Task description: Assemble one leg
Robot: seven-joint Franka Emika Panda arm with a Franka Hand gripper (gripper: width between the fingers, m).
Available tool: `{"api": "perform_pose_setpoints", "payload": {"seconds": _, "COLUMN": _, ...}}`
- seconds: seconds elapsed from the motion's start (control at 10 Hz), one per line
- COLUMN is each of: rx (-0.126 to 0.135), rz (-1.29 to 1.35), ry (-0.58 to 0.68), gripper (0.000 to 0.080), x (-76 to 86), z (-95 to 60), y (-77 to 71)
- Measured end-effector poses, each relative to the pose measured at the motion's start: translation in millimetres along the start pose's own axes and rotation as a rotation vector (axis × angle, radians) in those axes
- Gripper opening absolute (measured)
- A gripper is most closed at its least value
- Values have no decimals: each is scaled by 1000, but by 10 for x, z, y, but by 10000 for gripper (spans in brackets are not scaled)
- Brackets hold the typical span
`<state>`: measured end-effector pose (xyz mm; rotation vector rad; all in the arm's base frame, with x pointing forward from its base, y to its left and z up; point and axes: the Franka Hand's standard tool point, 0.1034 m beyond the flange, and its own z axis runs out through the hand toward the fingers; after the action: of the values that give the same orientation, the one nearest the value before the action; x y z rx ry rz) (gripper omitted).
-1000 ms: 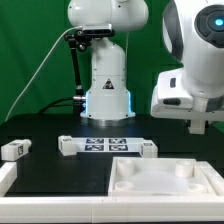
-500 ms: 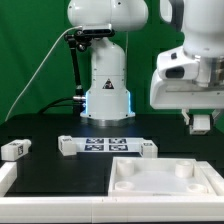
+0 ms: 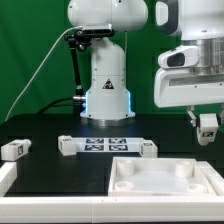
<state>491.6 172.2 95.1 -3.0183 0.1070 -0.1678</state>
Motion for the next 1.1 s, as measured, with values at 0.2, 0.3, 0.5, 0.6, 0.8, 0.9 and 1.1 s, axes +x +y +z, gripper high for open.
{"api": "perform_pose_setpoints", "payload": {"seconds": 0.2, "rx": 23, "rz": -58, "ry": 130, "gripper": 291, "x": 187, "z": -84, "y": 27}}
{"api": "perform_pose_setpoints", "payload": {"seconds": 0.3, "rx": 26, "rz": -87, "ry": 155, "gripper": 291, "x": 258, "z": -121, "y": 35}}
{"api": "perform_pose_setpoints", "payload": {"seconds": 0.5, "rx": 19, "rz": -117, "ry": 156, "gripper": 291, "x": 412, "z": -206, "y": 46}}
{"api": "perform_pose_setpoints", "payload": {"seconds": 0.6, "rx": 20, "rz": -117, "ry": 153, "gripper": 291, "x": 388, "z": -188, "y": 44}}
{"api": "perform_pose_setpoints", "payload": {"seconds": 0.8, "rx": 19, "rz": -117, "ry": 151, "gripper": 291, "x": 384, "z": -183, "y": 45}}
{"api": "perform_pose_setpoints", "payload": {"seconds": 0.9, "rx": 19, "rz": -119, "ry": 151, "gripper": 291, "x": 388, "z": -180, "y": 51}}
{"api": "perform_pose_setpoints", "payload": {"seconds": 1.1, "rx": 8, "rz": -178, "ry": 181, "gripper": 291, "x": 610, "z": -222, "y": 130}}
